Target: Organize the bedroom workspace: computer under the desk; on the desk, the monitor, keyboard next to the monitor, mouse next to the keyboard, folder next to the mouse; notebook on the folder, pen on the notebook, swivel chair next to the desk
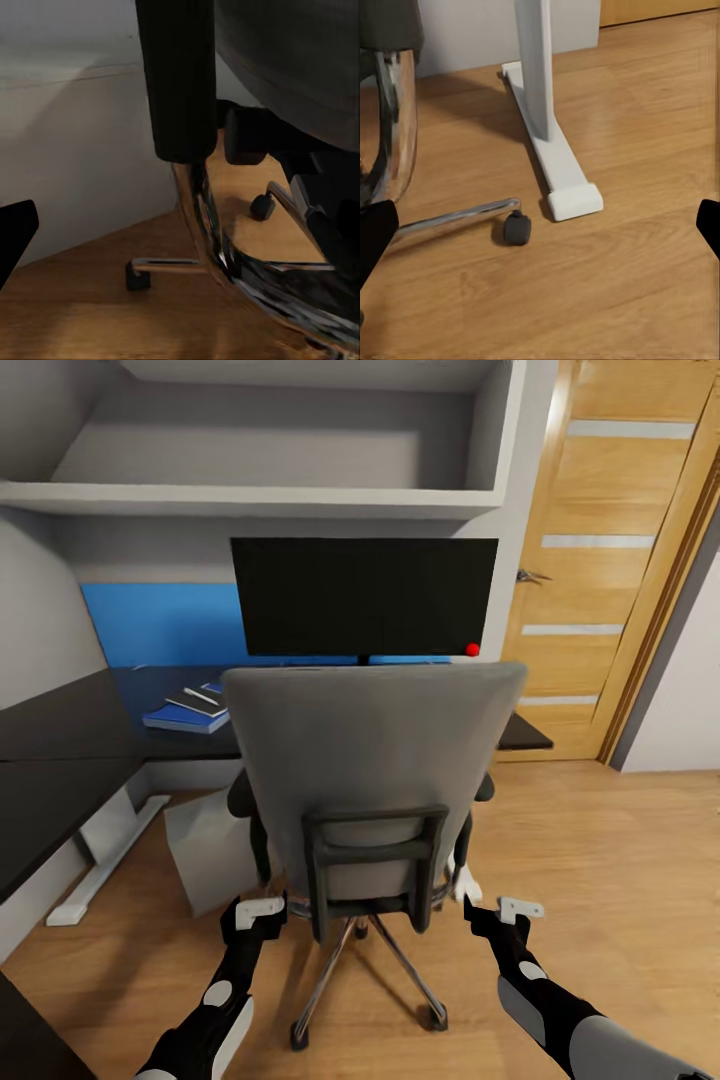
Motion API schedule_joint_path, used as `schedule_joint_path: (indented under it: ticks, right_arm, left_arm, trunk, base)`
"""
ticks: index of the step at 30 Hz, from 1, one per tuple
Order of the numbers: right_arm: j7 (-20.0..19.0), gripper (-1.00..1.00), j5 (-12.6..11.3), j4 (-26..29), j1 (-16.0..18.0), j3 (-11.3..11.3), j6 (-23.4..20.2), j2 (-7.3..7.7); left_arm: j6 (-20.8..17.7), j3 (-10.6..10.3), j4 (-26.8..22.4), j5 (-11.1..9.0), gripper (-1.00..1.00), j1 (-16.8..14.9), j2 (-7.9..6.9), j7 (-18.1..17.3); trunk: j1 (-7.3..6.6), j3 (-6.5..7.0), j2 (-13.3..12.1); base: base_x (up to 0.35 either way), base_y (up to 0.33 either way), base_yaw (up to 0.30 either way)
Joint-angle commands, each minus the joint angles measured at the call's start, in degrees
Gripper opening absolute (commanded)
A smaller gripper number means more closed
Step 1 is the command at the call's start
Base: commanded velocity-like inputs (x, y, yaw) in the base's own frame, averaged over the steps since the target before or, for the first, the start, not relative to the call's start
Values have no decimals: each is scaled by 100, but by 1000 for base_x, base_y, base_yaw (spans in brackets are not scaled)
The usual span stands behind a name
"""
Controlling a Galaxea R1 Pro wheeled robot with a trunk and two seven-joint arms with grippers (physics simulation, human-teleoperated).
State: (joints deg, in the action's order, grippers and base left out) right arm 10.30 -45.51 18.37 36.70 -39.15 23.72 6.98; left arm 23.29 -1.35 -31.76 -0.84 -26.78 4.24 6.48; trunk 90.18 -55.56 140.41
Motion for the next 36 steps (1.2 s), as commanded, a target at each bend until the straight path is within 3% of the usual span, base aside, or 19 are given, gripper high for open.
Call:
schedule_joint_path:
  ticks: [1,24,29,36]
  right_arm:
    - [42,100,-28,9,3,-49,11,5]
    - [42,100,-30,3,3,-49,10,5]
    - [42,100,-36,-84,-1,-43,10,17]
    - [43,100,-37,-686,-6,-47,16,14]
  left_arm:
    - [18,-15,3,-10,100,-3,-1,29]
    - [16,-1,3,-13,100,-3,-8,29]
    - [-13,24,35,-19,100,-3,-102,32]
    - [-36,26,818,-30,100,-3,-147,46]
  trunk:
    - [-5,-5,2]
    - [-5,-5,2]
    - [-5,-5,2]
    - [-5,-5,2]
  base:
    - [-318,0,0]
    - [-332,0,0]
    - [-336,-35,0]
    - [-336,-74,0]
